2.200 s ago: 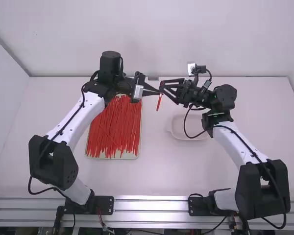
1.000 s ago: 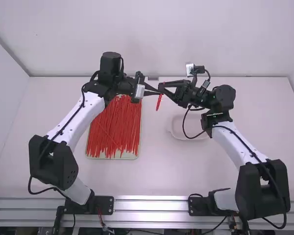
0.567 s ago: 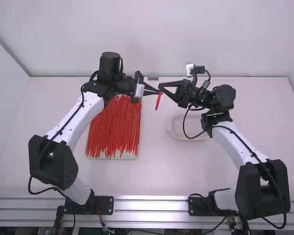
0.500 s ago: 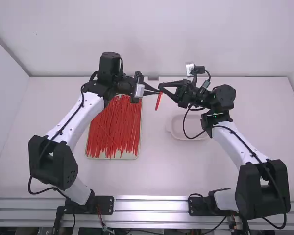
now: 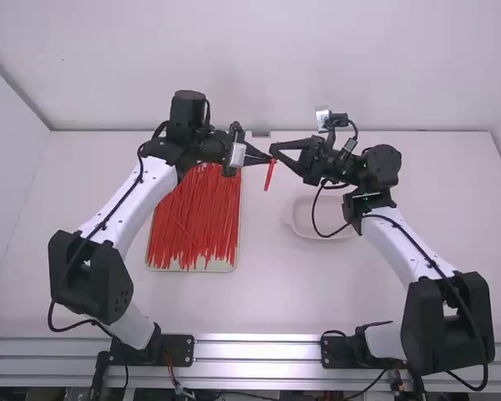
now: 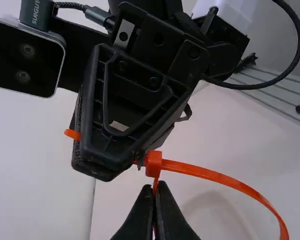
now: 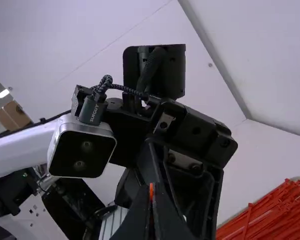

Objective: Fasten the cable tie

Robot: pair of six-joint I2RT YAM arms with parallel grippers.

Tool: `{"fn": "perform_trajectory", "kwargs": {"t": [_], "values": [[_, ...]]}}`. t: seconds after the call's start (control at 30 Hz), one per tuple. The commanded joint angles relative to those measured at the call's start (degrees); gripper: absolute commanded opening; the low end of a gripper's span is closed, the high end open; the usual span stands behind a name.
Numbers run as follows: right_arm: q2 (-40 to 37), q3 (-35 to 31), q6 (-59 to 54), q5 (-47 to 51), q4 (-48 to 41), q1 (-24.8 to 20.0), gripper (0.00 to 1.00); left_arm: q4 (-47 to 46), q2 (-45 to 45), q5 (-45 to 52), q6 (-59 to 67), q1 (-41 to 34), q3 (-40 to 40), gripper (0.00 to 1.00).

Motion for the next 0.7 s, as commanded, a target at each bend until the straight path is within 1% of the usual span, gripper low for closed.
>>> {"fn": "perform_trajectory", "kwargs": {"t": [0.0, 0.23, 0.37, 0.67], "values": [[-0.2, 1.6, -0.3, 0.7, 0.5, 0.2, 0.0, -1.1, -0.2, 1.6, -0.1, 0.0, -0.3, 0.02], [-0.2, 1.6, -1.2, 1.4, 0.9, 0.6, 0.0, -7.3, -0.1, 0.8, 6.2, -1.2, -0.3, 0.02], [-0.2, 1.6, -1.8, 1.4, 0.7, 0.5, 0.0, -8.4, -0.1, -2.0, 5.7, -1.9, -0.3, 0.02], [-0.2, 1.6, -1.8, 1.4, 0.7, 1.2, 0.0, -9.5, -0.1, -1.6, 5.7, -2.0, -0.3, 0.02]]}}
